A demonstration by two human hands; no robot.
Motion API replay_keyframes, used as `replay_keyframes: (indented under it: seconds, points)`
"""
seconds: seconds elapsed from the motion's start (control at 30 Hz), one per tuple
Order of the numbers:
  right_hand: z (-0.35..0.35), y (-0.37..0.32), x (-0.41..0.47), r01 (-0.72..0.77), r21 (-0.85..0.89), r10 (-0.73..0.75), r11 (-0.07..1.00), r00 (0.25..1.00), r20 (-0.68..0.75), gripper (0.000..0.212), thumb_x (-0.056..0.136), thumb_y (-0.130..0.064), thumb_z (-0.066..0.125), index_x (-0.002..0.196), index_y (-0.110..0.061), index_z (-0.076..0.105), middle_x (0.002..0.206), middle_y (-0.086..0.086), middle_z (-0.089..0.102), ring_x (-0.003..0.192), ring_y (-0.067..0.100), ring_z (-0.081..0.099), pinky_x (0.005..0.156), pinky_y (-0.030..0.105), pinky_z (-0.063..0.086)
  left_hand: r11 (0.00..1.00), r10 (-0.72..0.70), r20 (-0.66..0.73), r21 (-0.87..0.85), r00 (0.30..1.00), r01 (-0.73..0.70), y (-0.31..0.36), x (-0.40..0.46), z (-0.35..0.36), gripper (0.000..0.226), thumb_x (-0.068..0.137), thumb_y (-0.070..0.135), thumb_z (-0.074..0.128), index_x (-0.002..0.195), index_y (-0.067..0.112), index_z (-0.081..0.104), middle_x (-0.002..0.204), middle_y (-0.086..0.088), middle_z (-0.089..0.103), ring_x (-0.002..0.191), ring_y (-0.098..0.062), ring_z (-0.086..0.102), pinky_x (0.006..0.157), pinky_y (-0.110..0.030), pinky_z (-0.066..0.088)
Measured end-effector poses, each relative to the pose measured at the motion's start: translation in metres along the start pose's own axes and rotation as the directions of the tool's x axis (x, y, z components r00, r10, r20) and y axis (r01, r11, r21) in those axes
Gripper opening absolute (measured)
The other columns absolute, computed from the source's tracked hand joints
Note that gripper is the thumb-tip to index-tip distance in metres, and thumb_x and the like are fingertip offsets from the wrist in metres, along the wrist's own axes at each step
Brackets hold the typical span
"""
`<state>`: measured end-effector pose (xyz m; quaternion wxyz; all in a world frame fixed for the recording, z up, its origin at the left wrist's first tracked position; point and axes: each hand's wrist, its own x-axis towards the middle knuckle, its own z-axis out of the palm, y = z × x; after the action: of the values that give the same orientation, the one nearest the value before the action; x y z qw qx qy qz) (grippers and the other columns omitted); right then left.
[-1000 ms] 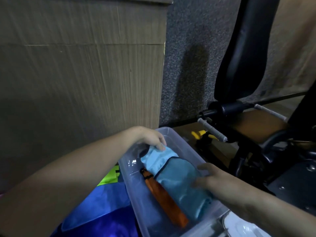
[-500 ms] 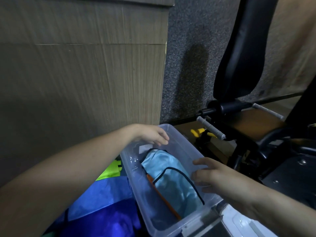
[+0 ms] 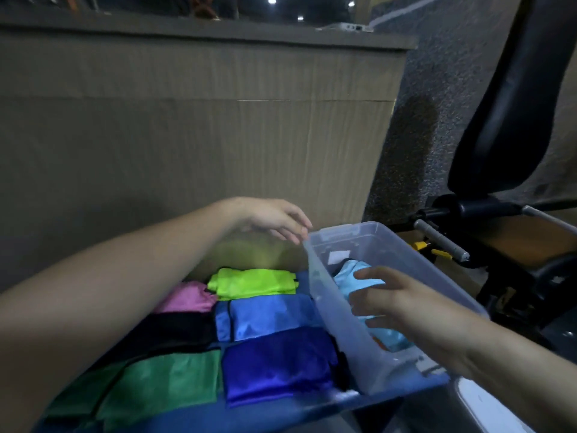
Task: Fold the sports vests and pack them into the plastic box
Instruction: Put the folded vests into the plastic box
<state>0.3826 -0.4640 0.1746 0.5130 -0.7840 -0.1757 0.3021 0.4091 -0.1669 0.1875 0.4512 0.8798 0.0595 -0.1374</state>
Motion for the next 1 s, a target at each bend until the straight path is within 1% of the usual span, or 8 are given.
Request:
replay_keyframes:
  seconds: [0.17,0.3,0.43,0.53,0.77,0.83,0.93,1.0]
  points:
    - [0.067,-0.013,-0.022,0.072,0.006,-0.072,0.997,0.992,0.101,0.059,0.064,-0.026,0.072,0.121,-0.025,0.059,0.107,0.013,0.072,0.104,0.025,0.069,0.098,0.043,0.054,0.997,-0.028,-0.038,-0.069,0.999,0.025,-0.063,-0.102,-0.018,0.028,0.101,0.016,0.057,0.128,0.013,0.055,0.128,-0.008,0.067,0.111,-0.020,0.068,0.100,-0.032,0.049]
    - [0.126,-0.011,-0.024,0.122,-0.042,-0.113,0.992,0.979,0.168,0.058,0.061,-0.030,0.069,0.119,-0.027,0.059,0.106,0.009,0.072,0.104,0.021,0.068,0.097,0.042,0.055,0.968,-0.074,-0.114,-0.246,0.991,0.044,-0.134,-0.178,-0.015,0.024,0.098,0.011,0.062,0.122,0.011,0.059,0.123,-0.010,0.068,0.102,-0.020,0.069,0.093,-0.029,0.053]
    - [0.187,0.005,-0.013,0.141,-0.113,-0.109,0.984,0.962,0.250,0.057,0.061,-0.032,0.067,0.117,-0.029,0.059,0.105,0.003,0.072,0.103,0.016,0.067,0.097,0.039,0.054,0.967,-0.181,-0.173,-0.211,0.968,0.143,-0.207,-0.239,-0.009,0.024,0.098,0.023,0.063,0.122,0.020,0.062,0.122,-0.007,0.071,0.110,-0.022,0.069,0.099,-0.034,0.054]
    - [0.226,0.023,0.005,0.127,-0.177,-0.068,0.976,0.949,0.307,0.056,0.062,-0.034,0.067,0.117,-0.028,0.058,0.105,0.002,0.070,0.095,0.012,0.063,0.089,0.033,0.051,0.948,-0.248,-0.266,-0.263,0.932,0.177,-0.251,-0.275,0.004,0.020,0.099,0.020,0.061,0.119,0.019,0.065,0.115,-0.002,0.074,0.101,-0.018,0.071,0.090,-0.030,0.055]
    - [0.271,0.072,0.060,0.089,-0.260,0.005,0.961,0.941,0.338,0.031,0.081,-0.022,0.071,0.111,-0.021,0.065,0.100,0.000,0.068,0.085,0.011,0.057,0.074,0.029,0.043,0.956,-0.286,-0.523,-0.208,0.803,0.205,-0.326,-0.306,0.040,0.012,0.091,0.018,0.073,0.102,0.023,0.073,0.103,0.002,0.074,0.086,-0.007,0.069,0.080,-0.019,0.051]
    - [0.276,0.080,0.077,0.094,-0.270,-0.002,0.958,0.947,0.320,0.023,0.088,-0.013,0.070,0.111,-0.018,0.066,0.102,0.001,0.068,0.084,0.012,0.057,0.071,0.026,0.044,0.950,-0.311,-0.535,-0.200,0.785,0.240,-0.336,-0.304,0.051,0.017,0.091,0.021,0.073,0.108,0.018,0.071,0.103,0.002,0.072,0.086,-0.006,0.068,0.073,-0.009,0.048]
    - [0.278,0.089,0.102,0.182,-0.398,-0.069,0.899,0.957,0.283,0.029,0.086,-0.007,0.073,0.113,-0.013,0.065,0.111,0.003,0.068,0.084,0.006,0.060,0.066,0.008,0.044,0.928,-0.373,-0.508,-0.186,0.776,0.324,-0.349,-0.292,0.062,0.031,0.087,0.037,0.076,0.110,0.019,0.068,0.106,0.003,0.070,0.097,-0.012,0.067,0.082,-0.020,0.049]
    - [0.279,0.093,0.115,0.276,-0.532,-0.131,0.800,0.947,0.294,0.037,0.082,-0.010,0.077,0.117,-0.014,0.063,0.114,0.004,0.064,0.086,0.005,0.058,0.069,0.009,0.041,0.904,-0.419,-0.474,-0.143,0.774,0.402,-0.352,-0.283,0.067,0.041,0.085,0.044,0.076,0.115,0.018,0.063,0.104,0.003,0.067,0.092,-0.010,0.064,0.078,-0.021,0.047]
